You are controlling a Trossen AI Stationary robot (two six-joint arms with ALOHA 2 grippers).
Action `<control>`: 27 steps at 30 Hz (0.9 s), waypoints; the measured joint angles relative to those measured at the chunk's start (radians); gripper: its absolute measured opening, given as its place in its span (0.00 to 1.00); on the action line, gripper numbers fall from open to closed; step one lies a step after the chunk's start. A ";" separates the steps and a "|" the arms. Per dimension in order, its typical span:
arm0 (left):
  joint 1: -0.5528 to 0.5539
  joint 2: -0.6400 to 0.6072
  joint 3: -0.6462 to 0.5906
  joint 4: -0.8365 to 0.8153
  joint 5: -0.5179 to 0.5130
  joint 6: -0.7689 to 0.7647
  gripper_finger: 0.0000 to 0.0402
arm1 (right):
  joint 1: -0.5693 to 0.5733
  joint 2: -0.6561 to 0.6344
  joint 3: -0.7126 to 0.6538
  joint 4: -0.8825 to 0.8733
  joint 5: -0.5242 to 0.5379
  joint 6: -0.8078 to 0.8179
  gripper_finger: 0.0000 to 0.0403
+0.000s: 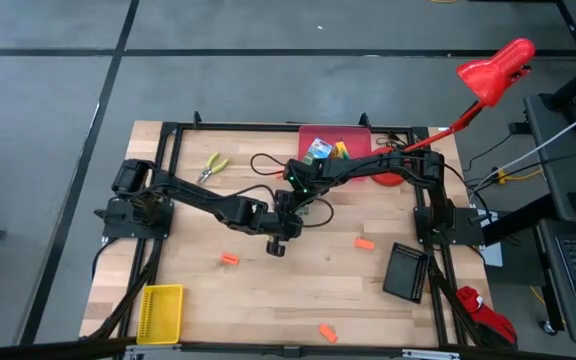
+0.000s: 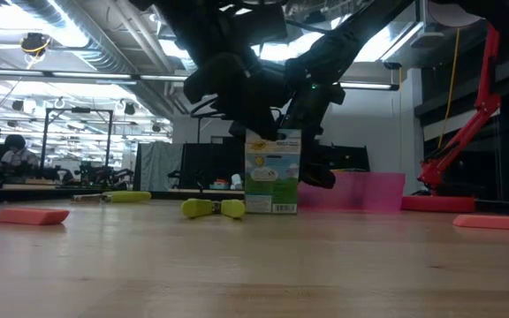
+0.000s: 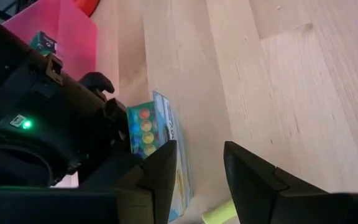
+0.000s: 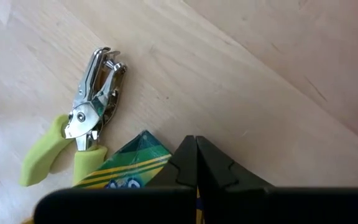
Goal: Pick & Place School Supplies
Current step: Put the yellow crayon box into the red bin
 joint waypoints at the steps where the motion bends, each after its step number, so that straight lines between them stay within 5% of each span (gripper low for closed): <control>1: 0.000 0.000 0.000 0.000 0.000 0.000 0.33 | 0.000 0.000 0.000 0.001 0.000 0.000 0.00; 27: 0.053 -0.017 0.000 0.078 0.057 0.002 0.33 | -0.011 0.000 0.000 0.018 -0.004 -0.004 0.00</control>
